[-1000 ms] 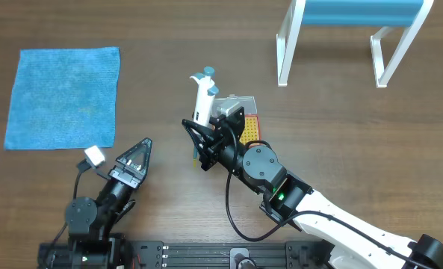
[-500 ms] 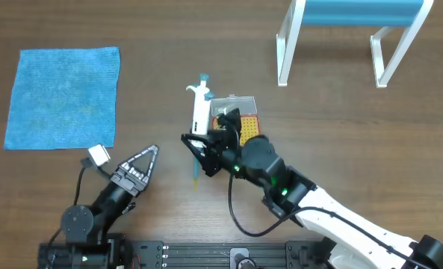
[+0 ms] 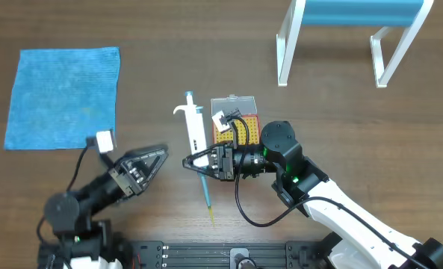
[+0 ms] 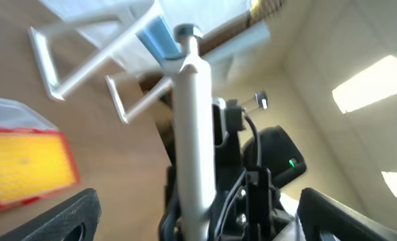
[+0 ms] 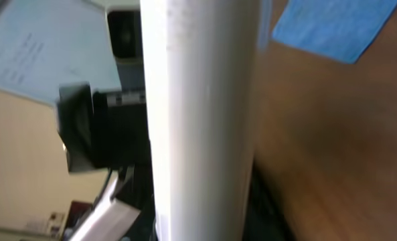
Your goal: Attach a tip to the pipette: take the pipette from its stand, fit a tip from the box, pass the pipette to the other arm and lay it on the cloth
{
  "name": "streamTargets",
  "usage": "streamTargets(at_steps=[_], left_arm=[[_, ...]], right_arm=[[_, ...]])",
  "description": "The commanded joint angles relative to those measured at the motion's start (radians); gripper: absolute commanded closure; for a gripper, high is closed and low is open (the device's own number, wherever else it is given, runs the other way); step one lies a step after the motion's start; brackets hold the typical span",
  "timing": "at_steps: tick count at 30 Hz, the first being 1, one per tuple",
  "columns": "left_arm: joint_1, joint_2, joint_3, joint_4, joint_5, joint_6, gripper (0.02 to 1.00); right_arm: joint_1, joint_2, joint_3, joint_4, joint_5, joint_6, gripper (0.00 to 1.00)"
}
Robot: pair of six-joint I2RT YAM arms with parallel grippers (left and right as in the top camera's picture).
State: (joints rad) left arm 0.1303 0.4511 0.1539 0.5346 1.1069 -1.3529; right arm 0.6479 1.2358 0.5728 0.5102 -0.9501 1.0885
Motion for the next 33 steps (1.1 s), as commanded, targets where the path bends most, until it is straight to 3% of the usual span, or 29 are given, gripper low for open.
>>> streamTargets(at_steps=[1,4,11,20,21,22,25,26,27,33], left_arm=[[0.001,0.300,0.177,0.171,0.280,0.006,0.064],[-0.050,0.455,0.253,0.256,0.296,0.003,0.064],[-0.205,0.716,0.304,0.425,0.209,0.003,0.066],[-0.279,0.825,0.325,0.485,0.083,0.026,0.064],[-0.282,0.825,0.326,0.497,0.074,0.026,0.102],[-0.281,0.825,0.328,0.505,0.070,0.026,0.222],[-0.281,0.825,0.333,0.503,0.071,0.026,0.704],[-0.282,0.825,0.333,0.503,0.071,0.025,0.923],[-0.282,0.825,0.333,0.502,0.071,0.025,0.989],[-0.281,0.825,0.333,0.502,0.071,0.026,0.989]], right_arm=[[-0.003,-0.013,0.016,0.023,-0.115,0.052,0.928],[-0.003,-0.013,0.016,0.023,-0.114,0.052,0.925],[-0.003,-0.013,0.016,0.058,-0.113,0.051,0.928],[-0.003,-0.013,0.016,0.071,-0.106,0.051,0.925],[-0.003,-0.013,0.016,0.071,-0.105,0.051,0.928],[-0.003,-0.013,0.016,0.071,-0.105,0.051,0.928],[-0.003,-0.013,0.016,0.071,-0.105,0.051,0.925],[-0.003,-0.013,0.016,0.071,-0.105,0.051,0.928],[-0.004,-0.013,0.016,0.071,-0.105,0.051,0.928],[-0.005,-0.013,0.016,0.071,-0.098,0.051,0.928]])
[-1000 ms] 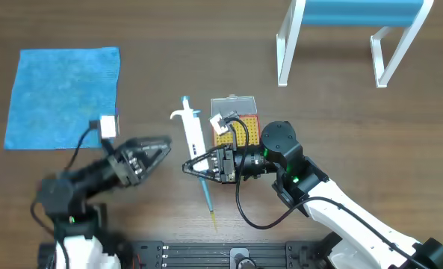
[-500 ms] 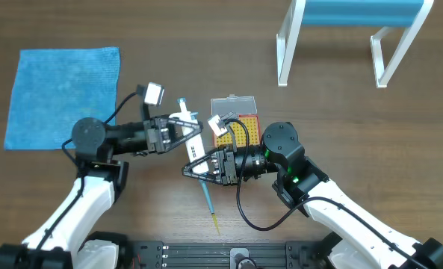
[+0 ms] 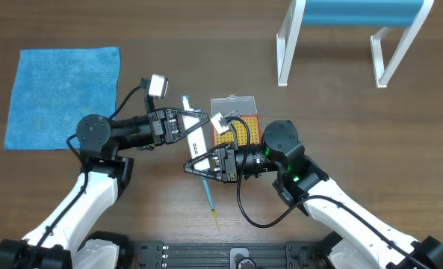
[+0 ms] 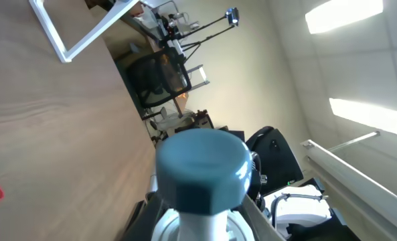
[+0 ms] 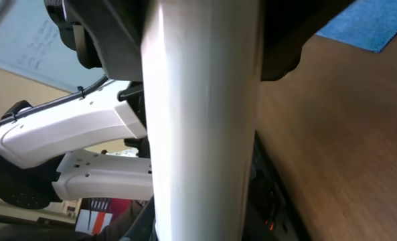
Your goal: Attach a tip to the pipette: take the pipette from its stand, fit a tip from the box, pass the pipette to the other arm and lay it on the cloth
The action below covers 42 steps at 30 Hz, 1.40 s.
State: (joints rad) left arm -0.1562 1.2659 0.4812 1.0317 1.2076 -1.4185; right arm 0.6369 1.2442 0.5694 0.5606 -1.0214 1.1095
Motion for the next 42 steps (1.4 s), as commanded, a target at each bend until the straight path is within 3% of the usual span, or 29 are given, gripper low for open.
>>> streamTargets(at_steps=[1,2,3,4,9,14,20,24,27,30,32,36,42], left_arm=[[0.005,0.010,0.005,0.005,-0.031,0.091,0.989],[0.005,0.010,0.005,0.005,-0.032,0.092,0.989],[0.005,0.010,0.005,0.004,-0.036,0.092,0.991],[0.005,0.010,0.005,-0.002,-0.048,0.092,0.989],[0.031,0.010,0.005,-0.130,-0.075,0.179,0.989],[0.124,0.010,0.008,-0.264,-0.071,0.238,0.989],[0.335,0.010,0.156,-0.330,0.111,0.238,0.989],[0.438,0.010,0.303,-0.372,0.136,0.238,0.989],[0.468,0.010,0.398,-0.387,0.111,0.252,0.991],[0.470,0.010,0.433,-0.444,0.041,0.330,0.989],[0.470,0.010,0.433,-0.550,-0.043,0.435,0.989],[0.470,0.010,0.433,-0.971,-0.349,0.691,0.991],[0.470,0.009,0.436,-1.344,-0.713,0.864,0.991]], right_arm=[[0.006,-0.021,0.019,0.021,-0.018,0.031,0.921],[0.005,-0.021,0.019,0.021,-0.010,0.029,0.617],[0.002,-0.021,0.019,0.021,-0.010,0.026,0.384],[-0.009,-0.021,0.019,0.020,-0.011,0.026,0.314],[-0.145,-0.021,0.019,0.020,-0.012,-0.052,0.292],[-0.359,-0.021,0.019,-0.010,-0.027,-0.186,0.152],[-0.581,-0.021,0.019,-0.085,-0.022,-0.314,0.134],[-0.663,-0.023,0.019,-0.152,0.061,-0.412,0.134],[-0.689,-0.023,0.019,-0.229,0.194,-0.505,0.134],[-0.689,-0.023,0.019,-0.269,0.357,-0.551,0.134],[-0.689,-0.026,0.019,-0.260,0.414,-0.551,0.134],[-0.689,-0.055,0.019,-0.258,0.431,-0.549,0.123],[-0.689,-0.108,0.019,-0.268,0.439,-0.551,0.121]])
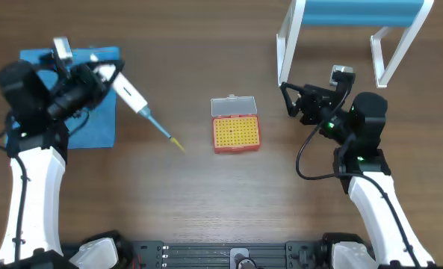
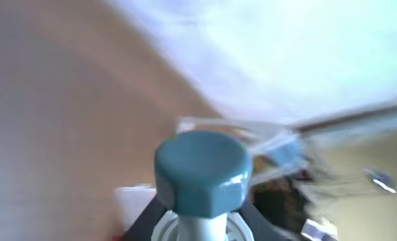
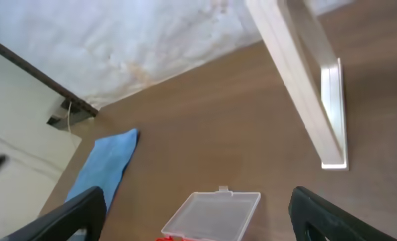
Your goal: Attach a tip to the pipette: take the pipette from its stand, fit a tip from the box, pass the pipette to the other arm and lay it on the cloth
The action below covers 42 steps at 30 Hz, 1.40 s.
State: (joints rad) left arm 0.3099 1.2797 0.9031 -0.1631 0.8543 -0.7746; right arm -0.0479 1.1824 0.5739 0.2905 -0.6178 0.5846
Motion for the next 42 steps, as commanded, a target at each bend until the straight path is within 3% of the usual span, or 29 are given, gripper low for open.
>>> streamTargets(at_steps=[1,5,10,12,16,22,25,28,31,35,39,42], left_arm=[[0.004,-0.005,0.016,-0.194,-0.400,0.242,0.989],[0.004,-0.004,0.027,-0.336,-0.451,0.287,0.989],[0.007,0.007,0.149,-0.528,-0.509,0.408,0.989],[0.024,0.046,0.265,-0.653,-0.563,0.496,0.989],[0.084,0.207,0.552,-0.853,-0.574,0.641,0.989],[0.147,0.621,1.167,-1.187,-0.644,0.822,0.989],[0.154,0.887,1.526,-1.381,-0.791,0.849,0.989],[0.153,1.051,1.687,-1.493,-0.865,0.888,0.989],[0.148,1.160,1.694,-1.498,-0.864,0.918,0.991],[0.124,1.257,1.693,-1.481,-0.950,0.959,0.989],[0.107,1.292,1.693,-1.371,-1.013,1.017,0.989],[0.093,1.294,1.694,-1.267,-1.012,1.050,0.989]], right_arm=[[-0.004,-0.048,0.015,0.002,0.045,-0.027,0.121],[-0.004,-0.037,0.014,0.002,0.152,-0.114,0.121],[-0.004,-0.021,0.014,0.002,0.286,-0.138,0.117],[-0.003,-0.011,0.014,-0.002,0.282,-0.131,0.117],[0.016,0.005,0.014,-0.021,0.259,-0.068,0.117],[0.050,0.013,0.014,-0.021,0.260,-0.042,0.117],[0.055,0.013,0.014,-0.021,0.259,-0.012,0.117],[0.056,0.013,0.014,-0.021,0.259,0.033,0.117],[0.071,0.013,0.014,-0.020,0.259,0.051,0.117],[0.093,0.013,0.014,-0.020,0.267,0.057,0.117],[0.106,0.013,0.014,-0.019,0.266,0.142,0.117],[0.135,0.013,0.014,-0.012,0.272,0.149,0.117]])
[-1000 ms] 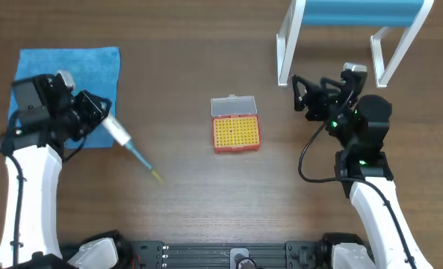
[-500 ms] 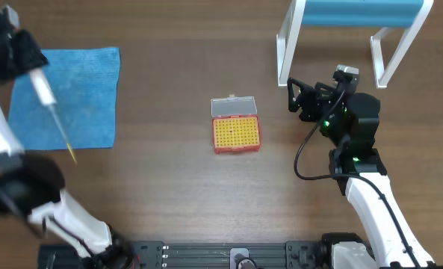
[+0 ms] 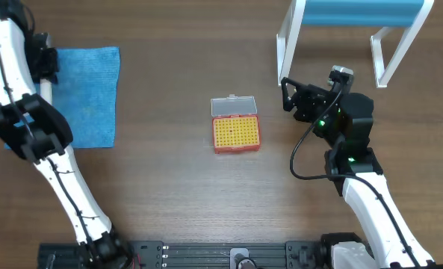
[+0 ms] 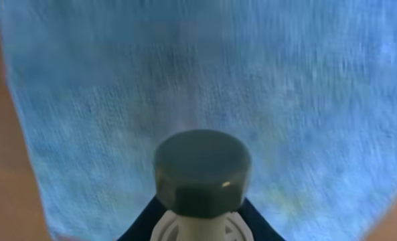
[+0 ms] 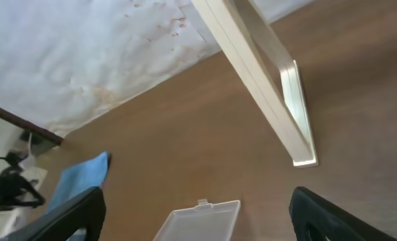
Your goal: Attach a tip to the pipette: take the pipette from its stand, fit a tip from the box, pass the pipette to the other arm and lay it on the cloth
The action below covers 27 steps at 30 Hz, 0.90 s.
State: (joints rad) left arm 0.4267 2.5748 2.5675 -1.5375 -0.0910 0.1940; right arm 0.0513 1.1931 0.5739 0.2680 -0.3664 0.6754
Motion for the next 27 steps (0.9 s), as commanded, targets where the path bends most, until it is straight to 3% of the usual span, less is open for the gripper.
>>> streamTargets(at_steps=[1,7,10,13,27], left_arm=[[-0.029,-0.001,0.029,0.134,-0.067,0.099,0.989],[-0.048,0.016,0.027,0.213,-0.110,0.204,0.989],[-0.042,0.029,0.027,0.228,-0.059,0.204,0.989],[-0.038,0.051,0.027,0.224,0.003,0.203,0.987],[-0.034,0.161,0.023,0.191,0.082,0.150,0.987]], right_arm=[[0.045,0.002,0.014,0.010,0.027,0.061,0.117],[0.101,0.002,0.014,0.010,0.122,0.082,0.117],[0.119,0.002,0.014,0.010,0.146,0.085,0.117],[0.129,0.002,0.014,0.010,0.150,0.096,0.117],[0.129,0.002,0.014,0.010,0.151,0.118,0.117]])
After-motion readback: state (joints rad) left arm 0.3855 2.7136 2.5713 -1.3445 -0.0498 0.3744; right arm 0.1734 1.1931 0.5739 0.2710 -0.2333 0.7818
